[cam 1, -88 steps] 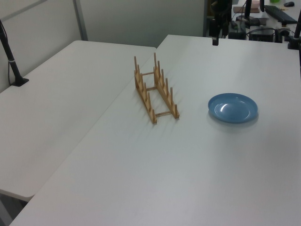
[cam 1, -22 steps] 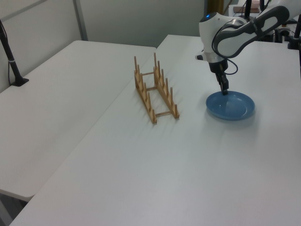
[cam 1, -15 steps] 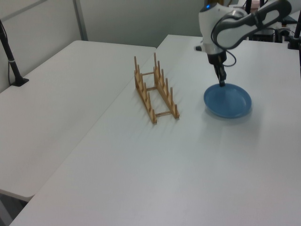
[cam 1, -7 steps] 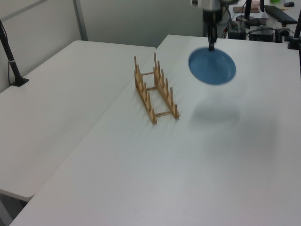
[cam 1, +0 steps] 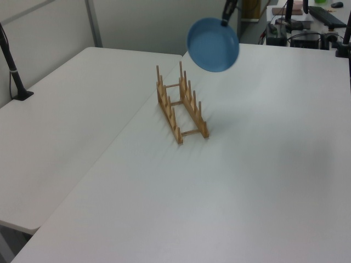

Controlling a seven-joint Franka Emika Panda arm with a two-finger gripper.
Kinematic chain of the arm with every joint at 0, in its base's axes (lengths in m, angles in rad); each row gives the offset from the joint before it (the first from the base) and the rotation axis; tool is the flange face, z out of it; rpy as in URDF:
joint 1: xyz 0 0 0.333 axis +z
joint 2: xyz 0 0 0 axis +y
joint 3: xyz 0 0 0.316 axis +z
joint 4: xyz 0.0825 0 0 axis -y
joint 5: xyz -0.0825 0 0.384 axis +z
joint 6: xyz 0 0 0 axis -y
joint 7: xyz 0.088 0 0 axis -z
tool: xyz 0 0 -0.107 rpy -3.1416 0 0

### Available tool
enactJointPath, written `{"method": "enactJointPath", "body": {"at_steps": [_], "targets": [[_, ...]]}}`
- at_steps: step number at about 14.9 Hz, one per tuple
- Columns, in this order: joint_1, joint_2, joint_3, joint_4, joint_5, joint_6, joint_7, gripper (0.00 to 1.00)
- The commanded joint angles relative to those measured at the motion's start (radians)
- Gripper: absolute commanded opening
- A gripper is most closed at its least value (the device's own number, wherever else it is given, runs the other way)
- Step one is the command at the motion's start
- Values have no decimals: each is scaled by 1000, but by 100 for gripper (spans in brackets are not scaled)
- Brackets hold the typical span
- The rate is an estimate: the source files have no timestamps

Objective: Place plate in plate rack
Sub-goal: 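Lift the plate by its rim, tilting it upright, then carry the upright plate over the wooden rack between the pegs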

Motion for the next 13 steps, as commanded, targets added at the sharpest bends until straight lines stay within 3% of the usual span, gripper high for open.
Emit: {"method": "enactJointPath", "body": {"at_steps": [1, 5, 13], "targets": [[18, 17, -1, -26, -155, 170, 244, 0], [52, 51, 0, -35, -325, 235, 417, 0], [98, 124, 0, -31, -512, 305, 594, 0]]}}
